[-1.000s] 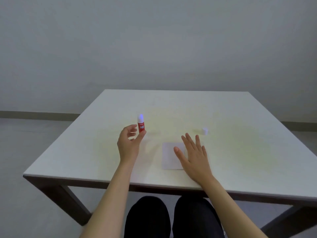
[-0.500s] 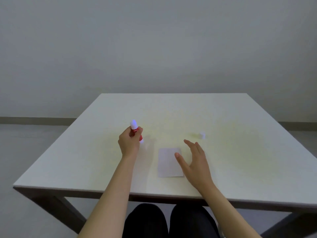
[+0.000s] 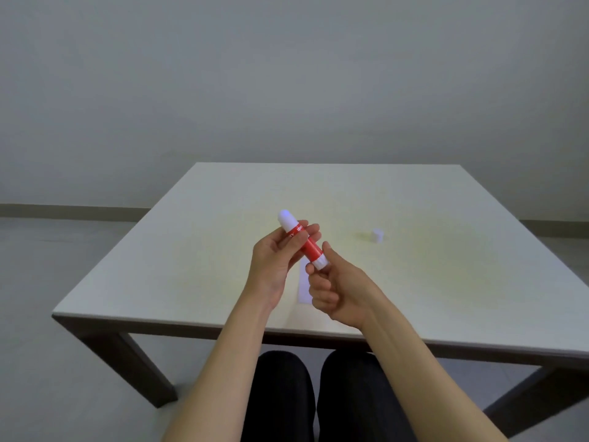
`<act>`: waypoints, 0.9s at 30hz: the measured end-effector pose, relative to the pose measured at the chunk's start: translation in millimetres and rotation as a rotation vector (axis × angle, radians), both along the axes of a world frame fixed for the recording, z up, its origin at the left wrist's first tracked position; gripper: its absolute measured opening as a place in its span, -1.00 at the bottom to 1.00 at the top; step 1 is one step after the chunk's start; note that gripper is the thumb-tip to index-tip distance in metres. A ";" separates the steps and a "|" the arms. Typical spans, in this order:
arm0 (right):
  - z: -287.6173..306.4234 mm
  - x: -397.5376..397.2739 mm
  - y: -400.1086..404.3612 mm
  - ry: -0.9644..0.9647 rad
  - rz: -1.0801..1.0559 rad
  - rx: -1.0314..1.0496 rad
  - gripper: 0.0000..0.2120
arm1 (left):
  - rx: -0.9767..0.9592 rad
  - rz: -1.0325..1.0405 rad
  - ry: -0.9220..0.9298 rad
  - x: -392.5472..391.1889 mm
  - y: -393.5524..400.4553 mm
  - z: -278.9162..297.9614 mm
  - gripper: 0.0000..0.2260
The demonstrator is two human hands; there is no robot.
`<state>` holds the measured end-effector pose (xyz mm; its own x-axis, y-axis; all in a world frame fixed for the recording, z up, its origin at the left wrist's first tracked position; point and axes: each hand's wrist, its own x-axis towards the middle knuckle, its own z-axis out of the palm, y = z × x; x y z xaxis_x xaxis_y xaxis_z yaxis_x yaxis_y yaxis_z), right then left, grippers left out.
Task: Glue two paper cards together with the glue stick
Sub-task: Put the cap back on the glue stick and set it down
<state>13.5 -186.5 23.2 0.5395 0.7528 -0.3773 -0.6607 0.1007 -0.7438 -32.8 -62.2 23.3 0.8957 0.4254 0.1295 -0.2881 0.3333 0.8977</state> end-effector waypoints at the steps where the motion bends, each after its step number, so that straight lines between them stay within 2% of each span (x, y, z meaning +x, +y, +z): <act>1: 0.6 -2.6 -0.3 -0.020 -0.018 0.016 -0.53 | 0.007 0.017 0.006 -0.7 -1.3 2.1 -0.86; 3: -1.1 -5.6 1.9 -0.163 -0.137 0.012 -0.59 | 0.005 0.059 0.021 -0.5 -4.1 8.3 -0.90; 4: -3.2 -7.6 3.8 -0.335 -0.231 -0.030 -0.64 | -0.012 0.076 0.031 0.4 -5.4 11.2 -0.92; 7: -11.7 -13.5 7.2 -1.042 -0.530 -0.279 -0.81 | -0.090 0.101 0.048 2.9 -10.7 16.4 -0.96; 9: -19.8 -11.9 5.4 -1.284 -0.601 -0.363 -0.80 | -0.073 0.117 0.062 3.6 -14.7 16.8 -0.94; 10: -21.9 -9.3 3.8 -1.297 -0.602 -0.376 -0.78 | -0.061 0.122 0.069 3.7 -16.3 16.5 -0.93; 11: -21.2 -8.0 1.3 -1.220 -0.578 -0.360 -0.80 | -0.057 0.124 0.074 3.3 -17.0 16.5 -0.92; 12: -16.7 -6.9 -1.0 -1.043 -0.517 -0.297 -0.82 | -0.060 0.123 0.074 2.9 -16.7 17.0 -0.93; 13: -10.1 -5.7 -2.6 -0.781 -0.408 -0.206 -0.75 | -0.060 0.121 0.070 2.5 -15.3 17.9 -0.93; 15: 1.6 -2.5 -7.6 -0.267 -0.131 -0.035 -0.46 | -0.035 0.116 0.071 1.8 -13.3 19.7 -0.93; 16: 3.3 -0.4 -10.2 -0.157 -0.061 0.028 -0.42 | -0.016 0.114 0.077 1.5 -13.5 20.2 -0.93; 17: 3.0 0.4 -11.2 -0.140 -0.041 0.067 -0.45 | 0.002 0.114 0.080 1.1 -14.3 20.7 -0.92; 18: 2.6 -0.2 -10.5 -0.181 -0.065 0.081 -0.52 | 0.016 0.118 0.081 0.9 -15.2 21.4 -0.91; 19: 0.8 -1.6 -8.3 -0.305 -0.129 0.067 -0.58 | 0.020 0.125 0.080 1.0 -15.4 22.5 -0.91; 21: -4.7 -7.5 -3.5 -0.763 -0.319 -0.074 -0.75 | -0.003 0.135 0.077 1.4 -14.7 24.9 -0.91; 23: -15.4 -8.9 -0.8 -1.189 -0.471 -0.311 -0.88 | -0.015 0.151 0.082 1.7 -15.2 24.8 -0.91; 25: -23.3 -8.7 -1.3 -1.343 -0.494 -0.439 -0.87 | 0.001 0.174 0.110 1.6 -18.1 21.5 -0.93; 26: -25.5 -7.5 -2.1 -1.324 -0.480 -0.446 -0.84 | -0.002 0.179 0.124 1.3 -19.4 19.2 -0.93; 27: -24.0 -6.7 -2.9 -1.212 -0.443 -0.406 -0.79 | -0.009 0.181 0.134 0.6 -19.6 17.7 -0.94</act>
<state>6.8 -189.5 -0.7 0.8551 0.3801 0.3527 0.4570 -0.2313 -0.8588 -32.2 -81.9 41.0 0.8136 0.5813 0.0094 -0.2220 0.2957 0.9291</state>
